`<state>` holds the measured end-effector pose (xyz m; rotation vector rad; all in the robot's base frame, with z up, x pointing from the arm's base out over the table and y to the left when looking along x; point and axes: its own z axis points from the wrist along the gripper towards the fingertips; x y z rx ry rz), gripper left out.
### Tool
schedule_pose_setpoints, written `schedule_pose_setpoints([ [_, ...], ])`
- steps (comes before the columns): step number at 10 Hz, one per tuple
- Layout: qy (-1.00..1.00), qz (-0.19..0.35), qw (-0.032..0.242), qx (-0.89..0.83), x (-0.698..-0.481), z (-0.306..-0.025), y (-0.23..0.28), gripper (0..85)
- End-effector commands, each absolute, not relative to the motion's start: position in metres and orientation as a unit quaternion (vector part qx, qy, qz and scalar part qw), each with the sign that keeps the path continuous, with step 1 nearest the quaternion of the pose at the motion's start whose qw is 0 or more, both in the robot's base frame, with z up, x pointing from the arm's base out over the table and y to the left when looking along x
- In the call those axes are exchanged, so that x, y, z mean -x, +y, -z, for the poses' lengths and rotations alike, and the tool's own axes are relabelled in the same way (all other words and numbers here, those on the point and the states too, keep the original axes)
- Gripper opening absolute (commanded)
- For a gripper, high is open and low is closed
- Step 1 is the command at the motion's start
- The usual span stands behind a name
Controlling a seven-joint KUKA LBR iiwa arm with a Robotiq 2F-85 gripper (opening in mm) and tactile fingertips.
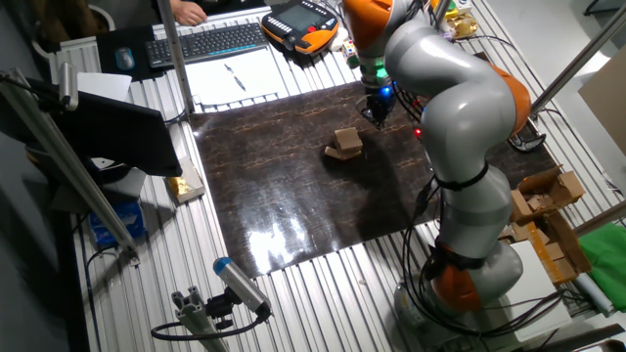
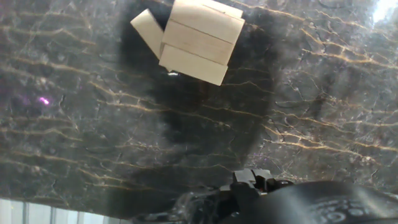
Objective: Play Jenga
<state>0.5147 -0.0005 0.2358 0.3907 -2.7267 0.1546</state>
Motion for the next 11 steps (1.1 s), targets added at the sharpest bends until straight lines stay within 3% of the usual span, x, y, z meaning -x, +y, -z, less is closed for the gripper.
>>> schedule_pose_setpoints([
  [1, -0.971, -0.056, 0.19, -0.135, -0.5148, -0.2358, -0.0006, 0.7],
  [11, -0.974, -0.045, 0.188, -0.117, -0.5149, -0.2359, -0.0012, 0.7],
])
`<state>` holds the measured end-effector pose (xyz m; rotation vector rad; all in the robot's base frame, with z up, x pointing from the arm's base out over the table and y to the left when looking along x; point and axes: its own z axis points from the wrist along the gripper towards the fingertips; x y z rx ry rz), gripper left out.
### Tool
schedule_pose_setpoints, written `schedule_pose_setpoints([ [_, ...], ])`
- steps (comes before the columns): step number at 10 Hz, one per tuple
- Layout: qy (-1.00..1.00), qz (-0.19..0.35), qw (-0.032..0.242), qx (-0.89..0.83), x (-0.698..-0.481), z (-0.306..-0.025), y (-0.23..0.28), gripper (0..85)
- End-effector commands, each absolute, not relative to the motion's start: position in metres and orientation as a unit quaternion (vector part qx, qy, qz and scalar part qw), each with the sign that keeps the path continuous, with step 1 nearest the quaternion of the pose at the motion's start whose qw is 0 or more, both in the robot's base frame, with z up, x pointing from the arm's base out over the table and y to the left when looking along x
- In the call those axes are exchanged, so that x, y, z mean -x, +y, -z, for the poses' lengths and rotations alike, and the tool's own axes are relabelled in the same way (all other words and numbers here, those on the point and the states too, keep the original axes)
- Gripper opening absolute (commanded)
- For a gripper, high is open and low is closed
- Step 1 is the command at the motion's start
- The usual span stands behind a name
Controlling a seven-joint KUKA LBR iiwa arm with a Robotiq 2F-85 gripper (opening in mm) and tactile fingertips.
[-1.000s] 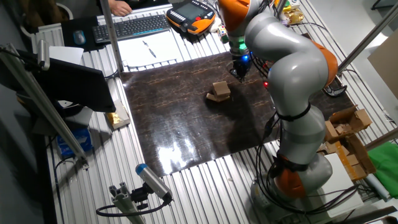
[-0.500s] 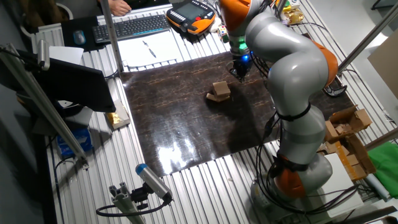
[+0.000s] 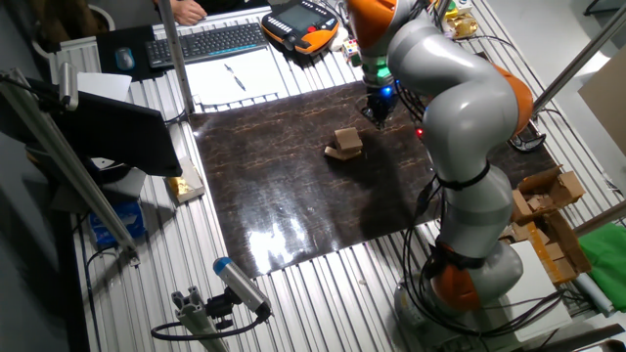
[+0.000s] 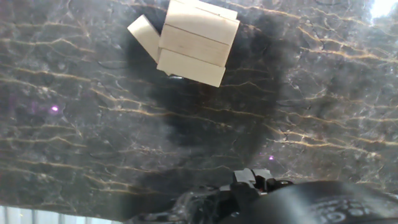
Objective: Play Jenga
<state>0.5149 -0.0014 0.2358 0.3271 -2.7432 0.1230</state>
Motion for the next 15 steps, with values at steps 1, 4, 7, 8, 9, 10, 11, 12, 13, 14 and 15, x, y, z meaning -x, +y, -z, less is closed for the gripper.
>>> schedule_pose_setpoints([
  [1, -0.977, -0.028, 0.177, -0.115, -0.515, -0.236, -0.001, 0.7],
  [4, -0.982, -0.002, 0.143, -0.126, -0.515, -0.236, -0.001, 0.7],
  [7, -0.98, -0.004, 0.148, -0.132, -0.515, -0.236, -0.001, 0.7],
  [8, -0.982, 0.008, 0.134, -0.135, -0.515, -0.236, -0.001, 0.7],
  [9, -0.982, 0.005, 0.127, -0.143, -0.515, -0.236, -0.001, 0.7],
  [10, -0.981, 0.006, 0.117, -0.151, -0.515, -0.236, -0.001, 0.7],
  [11, -0.981, 0.007, 0.111, -0.156, -0.515, -0.236, -0.001, 0.7],
  [12, -0.981, 0.01, 0.108, -0.164, -0.515, -0.236, -0.001, 0.7],
  [13, -0.977, 0.011, 0.101, -0.185, -0.522, -0.237, 0.012, 0.7],
  [14, -0.976, 0.002, 0.093, -0.198, -0.528, -0.236, 0.027, 0.7],
  [15, -0.976, 0.006, 0.092, -0.199, -0.533, -0.233, 0.039, 0.7],
])
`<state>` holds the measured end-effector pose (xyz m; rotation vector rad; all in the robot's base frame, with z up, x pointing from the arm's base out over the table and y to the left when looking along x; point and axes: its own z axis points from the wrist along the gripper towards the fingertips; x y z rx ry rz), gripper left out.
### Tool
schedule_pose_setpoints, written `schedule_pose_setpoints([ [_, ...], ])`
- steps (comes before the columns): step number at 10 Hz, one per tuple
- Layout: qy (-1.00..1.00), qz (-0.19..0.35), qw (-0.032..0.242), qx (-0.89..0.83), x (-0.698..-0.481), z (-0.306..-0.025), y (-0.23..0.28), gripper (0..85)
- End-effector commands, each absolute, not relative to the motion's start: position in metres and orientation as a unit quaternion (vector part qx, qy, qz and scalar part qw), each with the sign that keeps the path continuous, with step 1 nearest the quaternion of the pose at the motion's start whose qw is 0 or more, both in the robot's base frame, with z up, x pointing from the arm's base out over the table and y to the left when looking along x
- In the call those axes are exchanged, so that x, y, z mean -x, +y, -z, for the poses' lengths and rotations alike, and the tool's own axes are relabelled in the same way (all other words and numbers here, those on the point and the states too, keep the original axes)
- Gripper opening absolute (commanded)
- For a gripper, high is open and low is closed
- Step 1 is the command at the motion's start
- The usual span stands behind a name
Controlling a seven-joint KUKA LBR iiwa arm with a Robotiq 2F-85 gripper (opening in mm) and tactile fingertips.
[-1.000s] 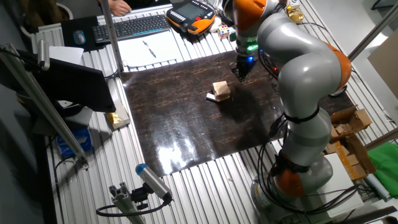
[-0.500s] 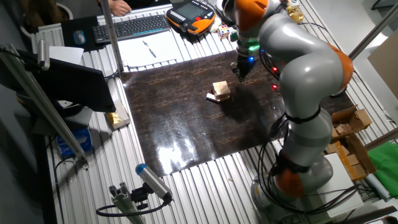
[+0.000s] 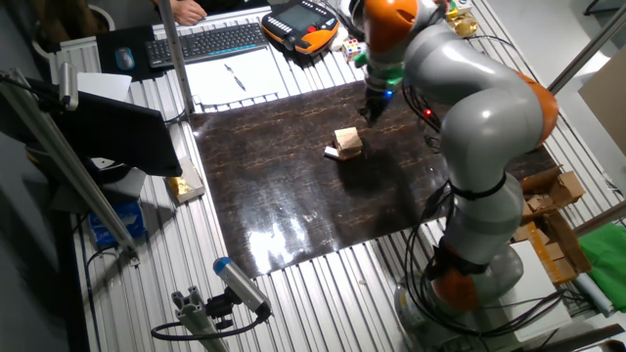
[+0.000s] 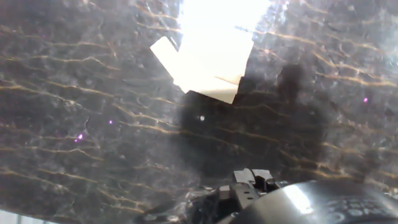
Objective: Play Jenga
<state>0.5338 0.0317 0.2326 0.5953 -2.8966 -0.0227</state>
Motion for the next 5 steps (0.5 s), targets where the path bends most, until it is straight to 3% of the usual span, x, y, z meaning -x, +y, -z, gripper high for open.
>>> schedule_pose_setpoints([
  [1, -0.974, 0.007, 0.092, -0.206, -0.538, -0.228, 0.05, 0.7],
  [5, -0.972, 0.008, 0.098, -0.212, -0.547, -0.196, 0.095, 0.7],
])
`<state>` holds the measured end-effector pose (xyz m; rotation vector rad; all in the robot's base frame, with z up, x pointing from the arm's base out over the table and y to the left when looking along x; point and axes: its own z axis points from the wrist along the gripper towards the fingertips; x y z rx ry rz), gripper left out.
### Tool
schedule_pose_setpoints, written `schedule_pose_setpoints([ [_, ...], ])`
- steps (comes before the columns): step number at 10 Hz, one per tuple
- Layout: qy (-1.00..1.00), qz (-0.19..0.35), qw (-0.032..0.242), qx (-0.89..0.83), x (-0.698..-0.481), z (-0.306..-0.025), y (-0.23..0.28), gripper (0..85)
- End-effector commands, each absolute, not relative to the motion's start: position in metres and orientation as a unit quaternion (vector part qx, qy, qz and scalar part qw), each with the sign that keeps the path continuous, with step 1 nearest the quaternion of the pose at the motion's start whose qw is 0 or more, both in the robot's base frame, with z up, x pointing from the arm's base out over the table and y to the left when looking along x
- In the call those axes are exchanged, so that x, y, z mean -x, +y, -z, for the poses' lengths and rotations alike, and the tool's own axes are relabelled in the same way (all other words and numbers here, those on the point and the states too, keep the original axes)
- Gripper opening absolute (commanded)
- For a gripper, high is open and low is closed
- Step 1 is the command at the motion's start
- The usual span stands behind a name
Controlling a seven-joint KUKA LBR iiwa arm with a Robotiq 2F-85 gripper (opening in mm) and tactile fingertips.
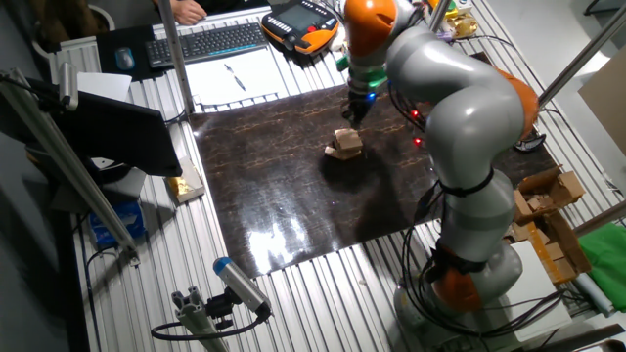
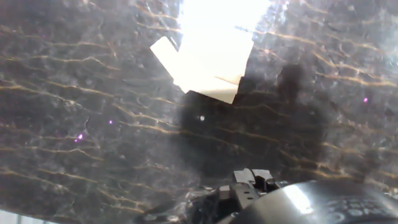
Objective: Play Jenga
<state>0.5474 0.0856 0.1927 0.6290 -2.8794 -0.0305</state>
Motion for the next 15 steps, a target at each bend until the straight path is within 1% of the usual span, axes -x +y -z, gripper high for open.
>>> schedule_pose_setpoints([
  [1, -0.973, 0.014, 0.096, -0.211, -0.547, -0.185, 0.104, 0.7],
  [3, -0.974, 0.018, 0.092, -0.207, -0.546, -0.163, 0.118, 2.0],
  [4, -0.975, 0.022, 0.09, -0.204, -0.546, -0.157, 0.122, 7.7],
  [5, -0.975, 0.021, 0.088, -0.203, -0.546, -0.152, 0.124, 10.7],
  [7, -0.975, 0.023, 0.088, -0.201, -0.547, -0.15, 0.124, 8.7],
  [8, -0.976, 0.025, 0.089, -0.2, -0.547, -0.149, 0.124, 11.0],
  [9, -0.976, 0.027, 0.087, -0.198, -0.548, -0.147, 0.124, 15.3],
  [10, -0.977, 0.026, 0.084, -0.192, -0.548, -0.145, 0.124, 17.0],
  [11, -0.979, 0.024, 0.09, -0.182, -0.548, -0.146, 0.124, 15.0],
  [12, -0.982, 0.019, 0.099, -0.158, -0.546, -0.146, 0.126, 4.7],
  [13, -0.992, 0.019, 0.099, -0.079, -0.54, -0.147, 0.13, 0.7],
  [14, -0.995, 0.014, 0.095, -0.008, -0.534, -0.146, 0.133, 0.7],
  [15, -0.995, 0.021, 0.089, 0.046, -0.531, -0.145, 0.135, 0.7],
])
